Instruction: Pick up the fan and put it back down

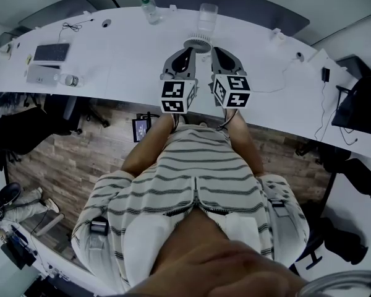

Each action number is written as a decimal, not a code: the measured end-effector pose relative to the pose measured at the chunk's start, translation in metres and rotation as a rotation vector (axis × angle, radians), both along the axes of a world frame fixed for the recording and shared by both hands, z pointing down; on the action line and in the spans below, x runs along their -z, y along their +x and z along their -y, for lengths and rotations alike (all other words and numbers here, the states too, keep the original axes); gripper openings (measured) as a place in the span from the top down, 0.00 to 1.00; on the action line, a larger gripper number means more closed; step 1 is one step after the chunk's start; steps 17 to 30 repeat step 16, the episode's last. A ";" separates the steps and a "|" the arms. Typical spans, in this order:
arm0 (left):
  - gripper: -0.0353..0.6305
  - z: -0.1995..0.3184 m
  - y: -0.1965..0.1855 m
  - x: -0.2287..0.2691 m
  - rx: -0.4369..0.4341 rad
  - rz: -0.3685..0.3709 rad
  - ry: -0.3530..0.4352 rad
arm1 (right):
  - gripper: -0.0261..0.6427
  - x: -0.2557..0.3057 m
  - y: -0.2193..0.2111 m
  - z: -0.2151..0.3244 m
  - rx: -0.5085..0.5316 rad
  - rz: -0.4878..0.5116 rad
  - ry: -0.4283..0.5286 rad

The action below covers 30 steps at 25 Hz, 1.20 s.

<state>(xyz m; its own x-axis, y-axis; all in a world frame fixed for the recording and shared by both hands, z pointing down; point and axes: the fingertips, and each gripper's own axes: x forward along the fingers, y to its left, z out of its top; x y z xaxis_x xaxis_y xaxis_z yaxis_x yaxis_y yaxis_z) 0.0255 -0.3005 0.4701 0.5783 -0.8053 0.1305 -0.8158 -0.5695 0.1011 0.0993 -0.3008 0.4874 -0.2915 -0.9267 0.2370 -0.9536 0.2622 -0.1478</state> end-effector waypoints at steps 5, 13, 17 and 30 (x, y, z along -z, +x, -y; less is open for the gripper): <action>0.94 0.002 -0.002 0.008 0.009 -0.008 0.016 | 0.94 0.004 0.000 -0.004 -0.005 0.009 0.006; 0.94 -0.002 0.002 0.011 0.013 -0.014 0.024 | 0.94 0.004 0.003 -0.013 -0.020 0.041 0.002; 0.94 -0.002 0.003 0.015 0.013 -0.012 0.038 | 0.94 0.009 0.003 -0.014 -0.024 0.031 0.018; 0.94 -0.002 0.003 0.015 0.013 -0.012 0.038 | 0.94 0.009 0.003 -0.014 -0.024 0.031 0.018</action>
